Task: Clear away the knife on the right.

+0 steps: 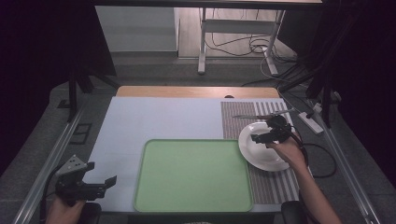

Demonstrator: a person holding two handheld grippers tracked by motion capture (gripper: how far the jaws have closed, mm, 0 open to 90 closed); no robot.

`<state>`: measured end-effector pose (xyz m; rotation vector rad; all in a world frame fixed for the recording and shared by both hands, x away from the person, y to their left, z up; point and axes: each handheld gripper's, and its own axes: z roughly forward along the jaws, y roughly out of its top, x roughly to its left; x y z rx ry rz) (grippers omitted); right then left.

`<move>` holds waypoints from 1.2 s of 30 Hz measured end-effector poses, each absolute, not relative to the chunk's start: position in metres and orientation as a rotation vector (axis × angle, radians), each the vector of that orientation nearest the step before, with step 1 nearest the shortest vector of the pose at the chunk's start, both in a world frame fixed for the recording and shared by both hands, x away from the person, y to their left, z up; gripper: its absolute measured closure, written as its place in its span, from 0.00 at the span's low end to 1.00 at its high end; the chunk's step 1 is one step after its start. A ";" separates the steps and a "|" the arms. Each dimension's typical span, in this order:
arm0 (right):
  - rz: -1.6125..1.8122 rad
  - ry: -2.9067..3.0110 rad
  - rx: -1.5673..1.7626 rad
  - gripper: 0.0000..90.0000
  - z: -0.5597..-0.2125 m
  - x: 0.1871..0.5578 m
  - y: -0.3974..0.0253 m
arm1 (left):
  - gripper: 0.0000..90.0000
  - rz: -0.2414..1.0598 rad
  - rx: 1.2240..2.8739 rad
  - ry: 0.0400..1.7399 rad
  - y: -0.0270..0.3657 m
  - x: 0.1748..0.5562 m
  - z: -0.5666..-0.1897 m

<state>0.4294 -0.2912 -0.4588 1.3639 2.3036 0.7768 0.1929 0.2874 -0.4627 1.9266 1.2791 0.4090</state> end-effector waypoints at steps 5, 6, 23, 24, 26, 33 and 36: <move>0.767 2.302 1.369 0.00 -0.459 0.438 -0.290 | 0.01 0.408 1.927 1.280 0.287 0.193 -0.463; 0.762 2.300 1.370 0.00 -0.459 0.440 -0.290 | 0.01 0.407 1.927 1.281 0.288 0.193 -0.463; 0.720 2.277 1.388 0.00 -0.462 0.477 -0.291 | 0.01 0.403 1.931 1.281 0.287 0.193 -0.463; 0.717 2.276 1.392 0.00 -0.463 0.481 -0.292 | 0.01 0.403 1.932 1.280 0.287 0.193 -0.463; 0.710 2.277 1.398 0.00 -0.464 0.484 -0.292 | 0.01 0.404 1.933 1.280 0.287 0.193 -0.463; 0.689 2.277 1.392 0.10 -0.464 0.495 -0.294 | 0.01 0.404 1.938 1.278 0.287 0.193 -0.463; 0.678 2.282 1.392 0.27 -0.465 0.503 -0.298 | 0.01 0.403 1.936 1.279 0.287 0.193 -0.463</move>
